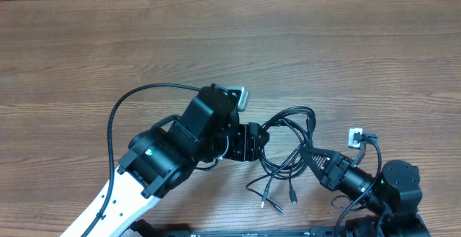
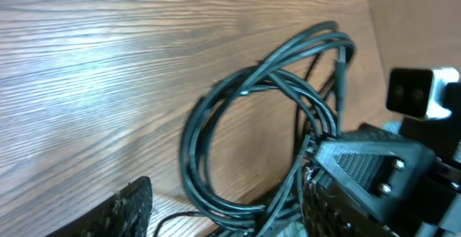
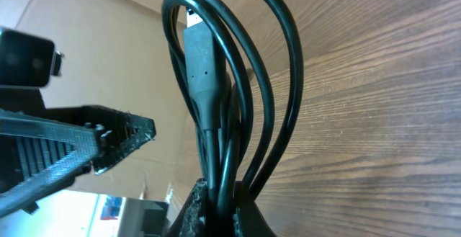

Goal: Untangle cables

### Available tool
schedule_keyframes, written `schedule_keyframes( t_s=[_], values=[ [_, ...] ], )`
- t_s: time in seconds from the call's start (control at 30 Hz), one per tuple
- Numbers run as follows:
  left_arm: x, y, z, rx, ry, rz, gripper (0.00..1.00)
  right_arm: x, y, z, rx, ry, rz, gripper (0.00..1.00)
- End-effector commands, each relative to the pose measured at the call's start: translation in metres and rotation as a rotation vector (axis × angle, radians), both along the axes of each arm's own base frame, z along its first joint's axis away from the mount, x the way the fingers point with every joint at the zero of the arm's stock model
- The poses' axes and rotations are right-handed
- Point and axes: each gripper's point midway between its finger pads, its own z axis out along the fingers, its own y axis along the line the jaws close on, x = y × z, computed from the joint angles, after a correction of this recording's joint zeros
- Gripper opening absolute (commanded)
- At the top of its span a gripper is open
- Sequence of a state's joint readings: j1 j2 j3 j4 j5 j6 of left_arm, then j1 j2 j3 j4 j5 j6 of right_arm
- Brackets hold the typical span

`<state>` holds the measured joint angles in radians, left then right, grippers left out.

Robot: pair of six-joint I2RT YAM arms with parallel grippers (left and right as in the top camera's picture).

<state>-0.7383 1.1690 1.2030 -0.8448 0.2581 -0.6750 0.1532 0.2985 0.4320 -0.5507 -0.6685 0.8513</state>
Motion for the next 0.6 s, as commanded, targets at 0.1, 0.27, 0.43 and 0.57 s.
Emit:
schedule_keyframes(
  t_s=[0.1, 0.27, 0.43, 0.57],
  values=[
    [0.013, 0.007, -0.005, 0.045, -0.013, 0.076, 0.75, -0.004, 0.006, 0.019, 0.131, 0.056, 0.005, 0.04],
    [0.018, 0.000, -0.025, 0.070, 0.056, 0.097, 0.75, -0.005, 0.012, 0.040, 0.157, -0.039, 0.059, 0.04],
    [0.021, -0.030, -0.034, 0.011, 0.090, -0.013, 0.54, -0.006, 0.012, 0.037, 0.155, -0.023, 0.061, 0.04],
    [0.017, -0.044, -0.043, -0.003, 0.111, -0.103, 0.04, -0.007, 0.013, 0.037, 0.155, -0.025, 0.069, 0.04]
  ],
)
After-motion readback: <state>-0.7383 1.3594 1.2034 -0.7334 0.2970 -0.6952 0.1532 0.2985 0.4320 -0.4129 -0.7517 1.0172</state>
